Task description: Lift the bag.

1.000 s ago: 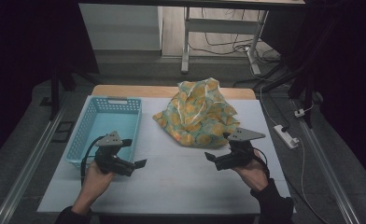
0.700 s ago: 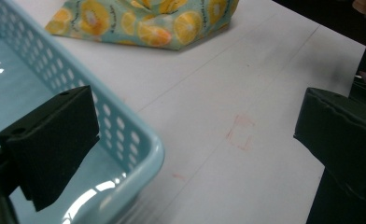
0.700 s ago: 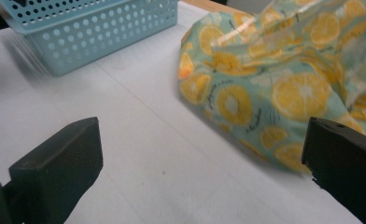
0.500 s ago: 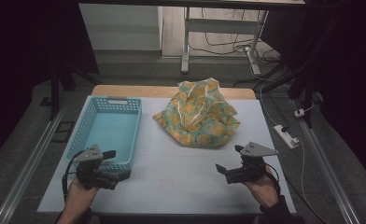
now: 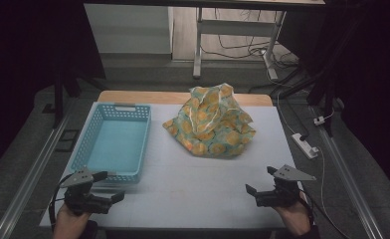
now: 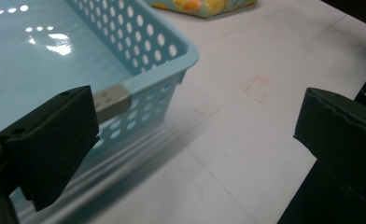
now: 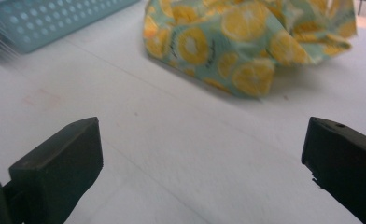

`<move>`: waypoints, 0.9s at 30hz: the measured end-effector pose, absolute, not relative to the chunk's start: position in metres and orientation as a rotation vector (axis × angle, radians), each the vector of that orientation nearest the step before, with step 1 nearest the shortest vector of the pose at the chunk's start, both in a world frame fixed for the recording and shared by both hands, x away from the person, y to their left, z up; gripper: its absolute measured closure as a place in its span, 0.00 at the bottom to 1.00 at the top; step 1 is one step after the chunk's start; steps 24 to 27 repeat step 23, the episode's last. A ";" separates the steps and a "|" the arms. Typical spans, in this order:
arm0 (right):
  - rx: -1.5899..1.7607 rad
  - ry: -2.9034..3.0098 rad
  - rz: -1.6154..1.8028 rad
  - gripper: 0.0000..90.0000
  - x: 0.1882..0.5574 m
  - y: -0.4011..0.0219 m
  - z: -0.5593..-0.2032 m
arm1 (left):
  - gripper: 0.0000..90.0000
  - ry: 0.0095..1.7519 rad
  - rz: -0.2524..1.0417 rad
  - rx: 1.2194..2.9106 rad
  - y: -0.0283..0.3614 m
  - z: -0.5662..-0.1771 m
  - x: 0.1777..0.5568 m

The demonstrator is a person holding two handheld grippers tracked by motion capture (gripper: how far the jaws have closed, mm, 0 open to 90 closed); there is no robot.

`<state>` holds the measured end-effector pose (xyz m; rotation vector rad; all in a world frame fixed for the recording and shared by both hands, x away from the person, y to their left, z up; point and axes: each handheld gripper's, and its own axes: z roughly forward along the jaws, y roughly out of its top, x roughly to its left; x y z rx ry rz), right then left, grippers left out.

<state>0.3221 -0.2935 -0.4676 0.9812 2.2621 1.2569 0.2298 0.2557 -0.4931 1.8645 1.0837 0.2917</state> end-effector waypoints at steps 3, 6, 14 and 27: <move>1.012 2.259 1.231 0.00 0.319 -0.302 -0.472 | 0.00 1.105 0.297 1.868 0.261 -0.498 0.225; 1.037 2.257 1.191 0.00 0.315 -0.308 -0.477 | 0.00 1.133 0.309 1.889 0.263 -0.503 0.223; 1.112 2.306 1.075 0.00 0.306 -0.320 -0.494 | 0.00 1.202 0.302 1.950 0.267 -0.518 0.219; 1.154 2.336 1.021 0.00 0.304 -0.323 -0.500 | 0.00 1.257 0.299 1.980 0.267 -0.519 0.220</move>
